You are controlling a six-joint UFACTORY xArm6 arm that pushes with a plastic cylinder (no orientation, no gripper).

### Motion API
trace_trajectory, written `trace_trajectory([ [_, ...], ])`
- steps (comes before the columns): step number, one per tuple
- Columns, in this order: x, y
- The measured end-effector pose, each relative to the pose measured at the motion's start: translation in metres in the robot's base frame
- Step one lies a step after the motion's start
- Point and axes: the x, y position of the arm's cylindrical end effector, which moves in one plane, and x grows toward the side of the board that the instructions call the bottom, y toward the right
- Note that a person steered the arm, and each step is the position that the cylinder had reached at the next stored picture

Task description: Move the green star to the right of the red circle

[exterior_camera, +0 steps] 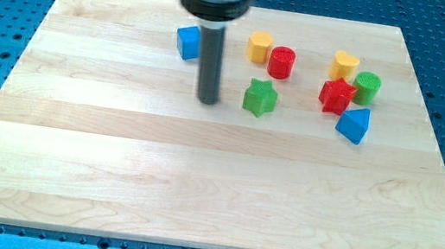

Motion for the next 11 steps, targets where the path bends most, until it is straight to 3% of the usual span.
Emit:
trace_trajectory([
  [5, -0.008, 0.09],
  [6, 0.013, 0.085],
  [7, 0.063, 0.085],
  [8, 0.088, 0.126],
  [10, 0.045, 0.157],
  [11, 0.049, 0.15],
])
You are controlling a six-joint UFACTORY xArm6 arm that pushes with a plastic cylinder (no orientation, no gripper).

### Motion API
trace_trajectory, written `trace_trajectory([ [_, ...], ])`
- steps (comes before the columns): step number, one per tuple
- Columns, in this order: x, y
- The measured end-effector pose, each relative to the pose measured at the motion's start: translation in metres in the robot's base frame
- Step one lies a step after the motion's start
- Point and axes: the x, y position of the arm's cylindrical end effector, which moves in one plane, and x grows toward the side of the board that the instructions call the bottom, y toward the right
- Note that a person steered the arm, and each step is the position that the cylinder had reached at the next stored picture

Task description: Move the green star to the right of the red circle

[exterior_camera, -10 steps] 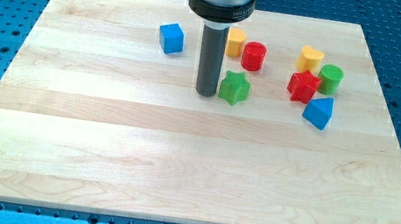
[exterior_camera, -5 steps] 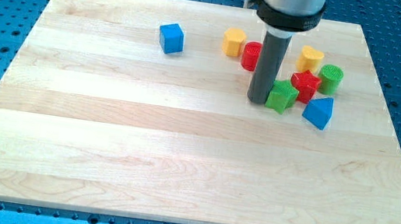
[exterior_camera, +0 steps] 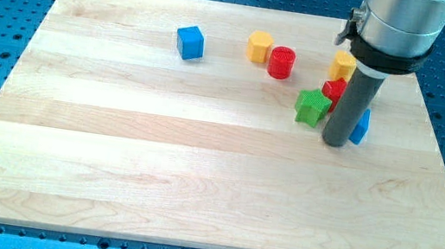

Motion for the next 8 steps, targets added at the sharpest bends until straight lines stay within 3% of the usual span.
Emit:
trace_trajectory([
  [1, 0.027, -0.019],
  [2, 0.026, -0.02],
  [4, -0.039, -0.02],
  [7, -0.007, -0.037],
  [8, -0.063, -0.033],
])
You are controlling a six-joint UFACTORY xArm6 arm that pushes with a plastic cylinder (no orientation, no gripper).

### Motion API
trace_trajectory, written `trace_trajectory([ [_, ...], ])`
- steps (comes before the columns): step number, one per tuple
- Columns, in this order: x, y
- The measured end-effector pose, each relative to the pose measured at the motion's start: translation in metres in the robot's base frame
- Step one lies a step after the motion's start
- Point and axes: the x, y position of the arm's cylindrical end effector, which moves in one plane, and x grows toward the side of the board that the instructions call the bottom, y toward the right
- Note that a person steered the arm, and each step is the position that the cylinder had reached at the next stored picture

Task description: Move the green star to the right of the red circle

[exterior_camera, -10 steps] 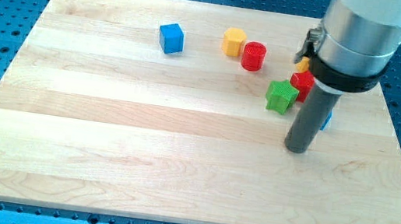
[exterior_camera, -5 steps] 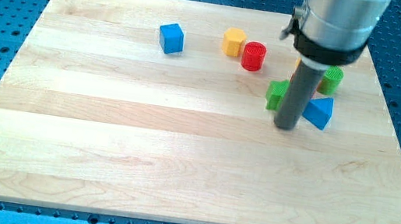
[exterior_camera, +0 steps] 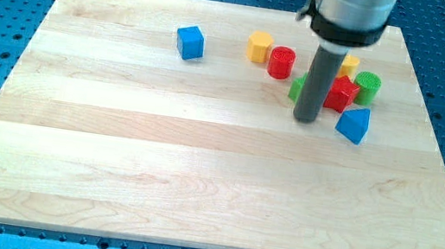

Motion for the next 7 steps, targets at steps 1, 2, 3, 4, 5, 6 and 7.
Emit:
trace_trajectory([
  [1, -0.037, 0.0],
  [2, -0.033, -0.001],
  [3, -0.002, -0.013],
  [4, 0.037, -0.042],
  [5, 0.032, -0.066],
  [6, -0.005, -0.067],
  [7, -0.013, -0.064],
])
